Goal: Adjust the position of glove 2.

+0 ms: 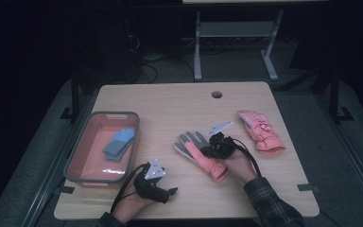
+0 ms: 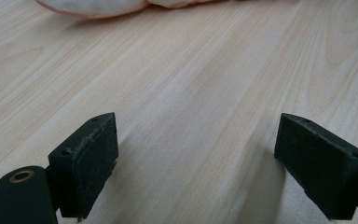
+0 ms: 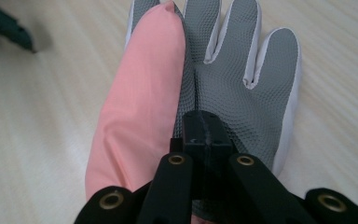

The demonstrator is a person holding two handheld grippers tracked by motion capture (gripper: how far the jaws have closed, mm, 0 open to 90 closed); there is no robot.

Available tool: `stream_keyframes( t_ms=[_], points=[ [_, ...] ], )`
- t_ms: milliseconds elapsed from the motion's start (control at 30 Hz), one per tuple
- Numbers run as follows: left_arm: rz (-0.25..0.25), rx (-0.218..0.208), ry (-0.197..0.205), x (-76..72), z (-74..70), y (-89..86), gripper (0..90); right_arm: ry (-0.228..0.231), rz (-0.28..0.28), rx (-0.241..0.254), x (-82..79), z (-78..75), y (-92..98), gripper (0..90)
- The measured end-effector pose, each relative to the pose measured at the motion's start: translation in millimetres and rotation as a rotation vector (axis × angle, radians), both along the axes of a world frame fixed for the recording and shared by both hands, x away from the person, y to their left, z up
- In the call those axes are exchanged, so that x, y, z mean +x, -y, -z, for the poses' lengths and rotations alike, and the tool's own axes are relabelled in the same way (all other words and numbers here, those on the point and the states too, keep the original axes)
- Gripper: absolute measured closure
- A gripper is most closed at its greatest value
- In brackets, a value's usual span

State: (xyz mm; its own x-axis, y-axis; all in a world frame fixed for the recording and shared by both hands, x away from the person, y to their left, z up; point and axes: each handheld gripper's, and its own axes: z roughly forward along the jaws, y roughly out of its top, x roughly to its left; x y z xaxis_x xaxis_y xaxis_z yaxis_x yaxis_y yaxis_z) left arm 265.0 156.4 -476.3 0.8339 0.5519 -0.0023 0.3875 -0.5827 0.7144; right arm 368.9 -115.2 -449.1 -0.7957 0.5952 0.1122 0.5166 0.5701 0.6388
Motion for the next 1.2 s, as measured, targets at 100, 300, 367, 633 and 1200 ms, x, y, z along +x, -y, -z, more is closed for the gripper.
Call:
stream_keyframes(
  t_ms=[100,300,367,633,1200],
  points=[
    [-0.003,-0.007,-0.001,-0.2,0.2,0.4,12.6,-0.005,-0.031,0.004,-8.7,-0.2,1.5,90.0],
    [-0.004,-0.007,-0.002,-0.1,0.2,0.5,12.6,-0.021,-0.061,0.006,-35.1,-1.6,5.0,90.0],
    [-0.004,-0.007,-0.001,-0.1,0.2,0.4,12.6,-0.02,-0.07,0.007,-42.4,-1.2,5.8,90.0],
    [-0.001,-0.003,0.002,0.3,0.1,0.2,12.6,-0.03,-0.091,0.015,-65.0,-2.9,7.1,89.8],
    [-0.003,-0.007,-0.002,0.0,0.2,0.4,12.6,0.057,0.121,0.053,-16.7,-40.0,76.2,70.5]
  ],
)
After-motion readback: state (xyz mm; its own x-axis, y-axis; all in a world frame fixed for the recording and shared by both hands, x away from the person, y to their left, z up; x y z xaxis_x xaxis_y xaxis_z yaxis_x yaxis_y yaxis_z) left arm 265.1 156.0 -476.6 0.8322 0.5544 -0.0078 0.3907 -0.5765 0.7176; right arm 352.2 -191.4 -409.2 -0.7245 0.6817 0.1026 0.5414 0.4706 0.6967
